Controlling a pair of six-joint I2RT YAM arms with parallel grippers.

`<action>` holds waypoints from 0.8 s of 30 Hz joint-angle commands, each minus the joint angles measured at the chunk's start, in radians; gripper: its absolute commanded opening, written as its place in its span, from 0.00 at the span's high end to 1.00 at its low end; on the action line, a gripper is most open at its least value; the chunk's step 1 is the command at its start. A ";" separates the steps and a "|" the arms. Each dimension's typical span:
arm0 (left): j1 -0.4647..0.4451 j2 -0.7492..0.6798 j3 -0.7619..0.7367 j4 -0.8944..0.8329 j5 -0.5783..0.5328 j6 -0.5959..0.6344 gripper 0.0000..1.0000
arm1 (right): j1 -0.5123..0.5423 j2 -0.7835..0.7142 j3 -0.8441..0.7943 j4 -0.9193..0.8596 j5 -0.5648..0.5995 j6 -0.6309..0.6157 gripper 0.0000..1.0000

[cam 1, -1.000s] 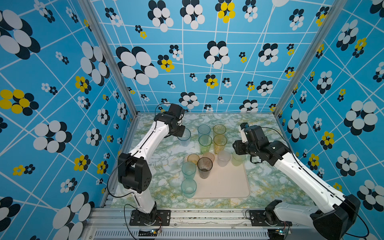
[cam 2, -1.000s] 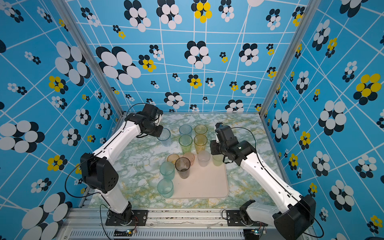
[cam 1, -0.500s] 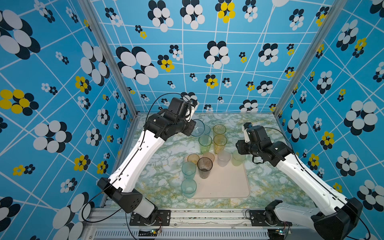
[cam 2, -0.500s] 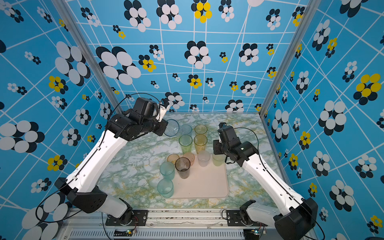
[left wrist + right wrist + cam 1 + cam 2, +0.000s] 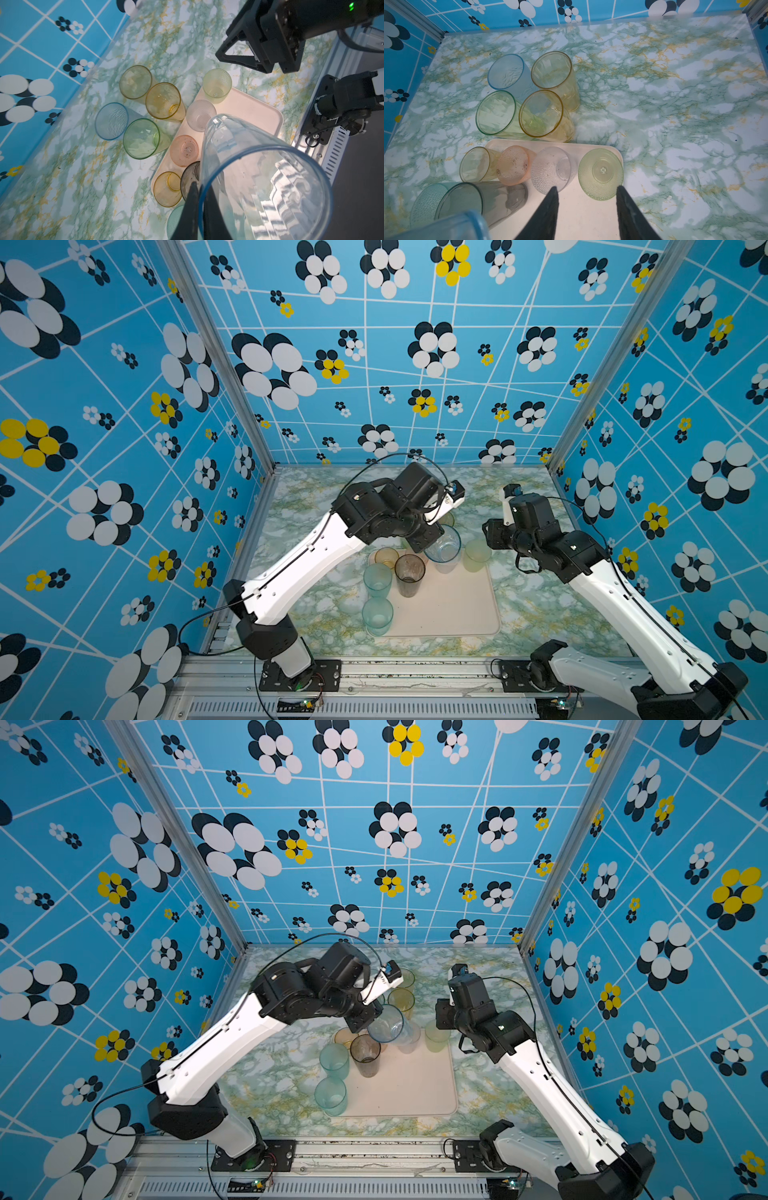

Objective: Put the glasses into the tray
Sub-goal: 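Lift the blue-rimmed cup with the left gripper and carry it over the tray, then lower the blue-rimmed cup onto the tray and open the left gripper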

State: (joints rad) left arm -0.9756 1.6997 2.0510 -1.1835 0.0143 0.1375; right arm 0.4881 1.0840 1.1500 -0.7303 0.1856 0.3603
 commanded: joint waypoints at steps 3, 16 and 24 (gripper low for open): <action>-0.044 0.139 0.056 -0.080 -0.013 0.042 1.00 | -0.008 -0.027 -0.020 -0.038 0.020 0.023 0.52; -0.001 0.286 -0.007 -0.029 0.010 0.051 1.00 | -0.013 -0.021 -0.030 -0.040 0.015 0.016 0.52; 0.035 0.335 -0.025 -0.008 0.023 0.050 1.00 | -0.020 0.005 -0.033 -0.027 0.003 0.008 0.52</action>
State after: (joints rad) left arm -0.9508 2.0090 2.0411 -1.2064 0.0162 0.1776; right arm 0.4770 1.0767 1.1259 -0.7513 0.1852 0.3717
